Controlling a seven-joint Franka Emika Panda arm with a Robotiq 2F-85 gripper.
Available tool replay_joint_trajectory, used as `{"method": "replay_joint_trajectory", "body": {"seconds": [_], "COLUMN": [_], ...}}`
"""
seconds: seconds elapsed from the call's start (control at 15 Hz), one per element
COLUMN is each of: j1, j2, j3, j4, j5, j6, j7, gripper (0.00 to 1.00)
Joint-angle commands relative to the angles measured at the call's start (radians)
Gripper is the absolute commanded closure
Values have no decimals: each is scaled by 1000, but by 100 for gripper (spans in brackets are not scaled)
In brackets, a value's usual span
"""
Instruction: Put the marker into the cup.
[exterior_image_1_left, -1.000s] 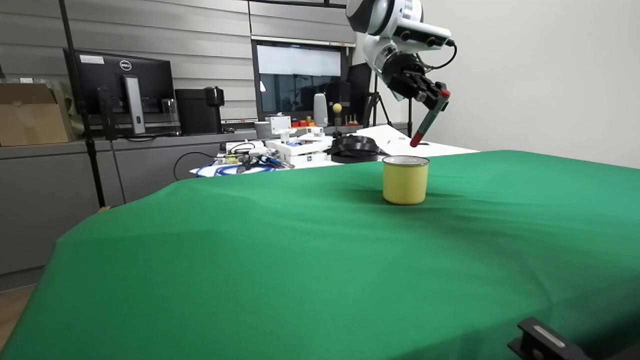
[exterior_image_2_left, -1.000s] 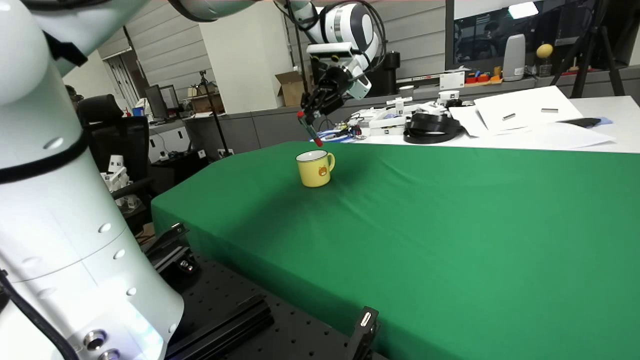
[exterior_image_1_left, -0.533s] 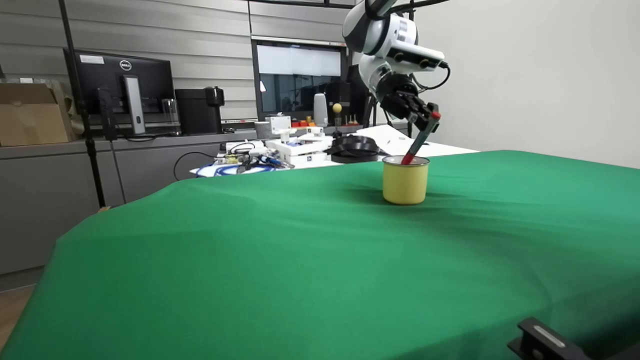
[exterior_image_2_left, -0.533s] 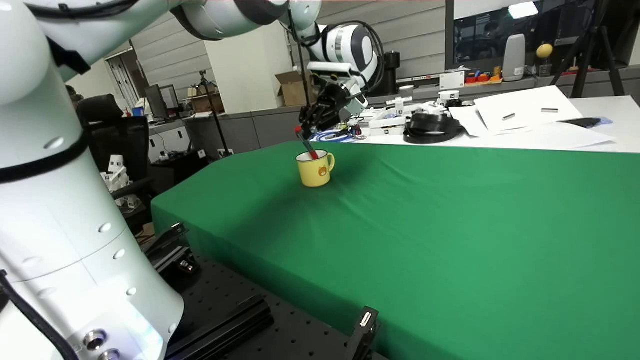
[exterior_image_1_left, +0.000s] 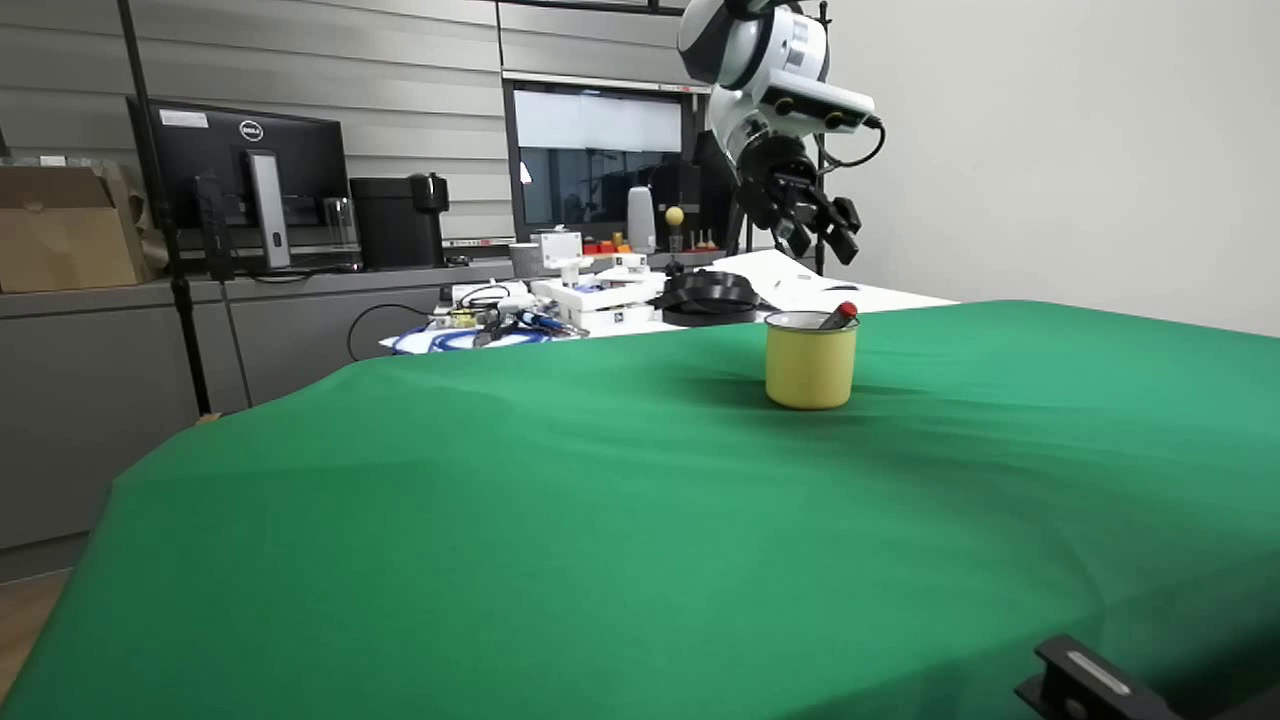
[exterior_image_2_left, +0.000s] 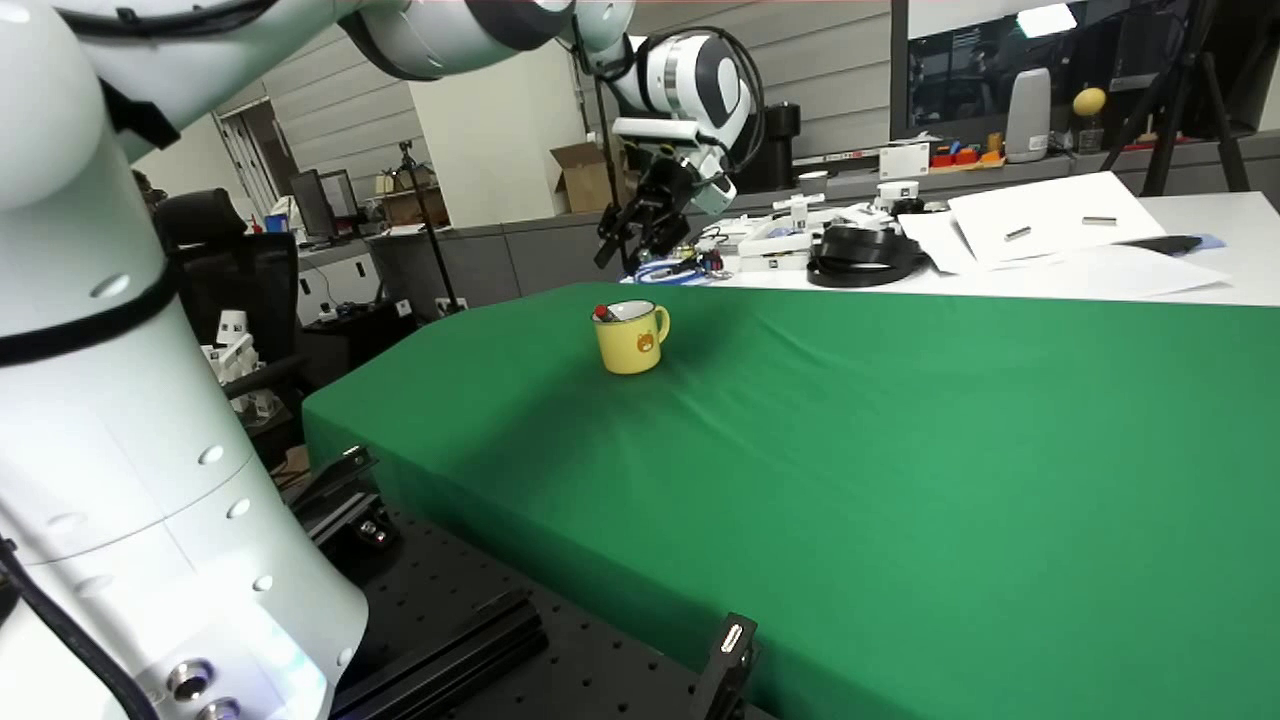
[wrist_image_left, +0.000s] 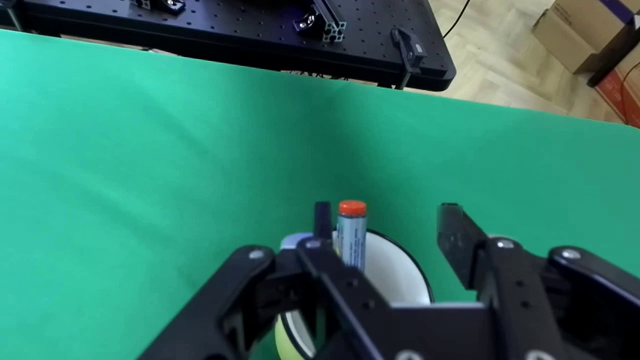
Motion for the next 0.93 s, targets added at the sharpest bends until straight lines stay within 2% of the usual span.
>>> {"method": "replay_joint_trajectory", "body": {"seconds": [0.0, 0.13, 0.2, 0.33, 0.47, 0.87], "j1": [-4, -4, -5, -3, -3, -2], "j2": [-38, -68, -82, -63, -61, -48], "j3": [0, -2, -2, 0, 1, 1], "j4": [45, 35, 27, 26, 22, 21], "j5": [-1, -19, -33, -10, -9, -9], "j6": [-20, -20, -26, -5, -3, -1], "j7": [3, -27, -55, -31, -31, -31], "gripper": [12, 1, 0, 4, 0, 0]}}
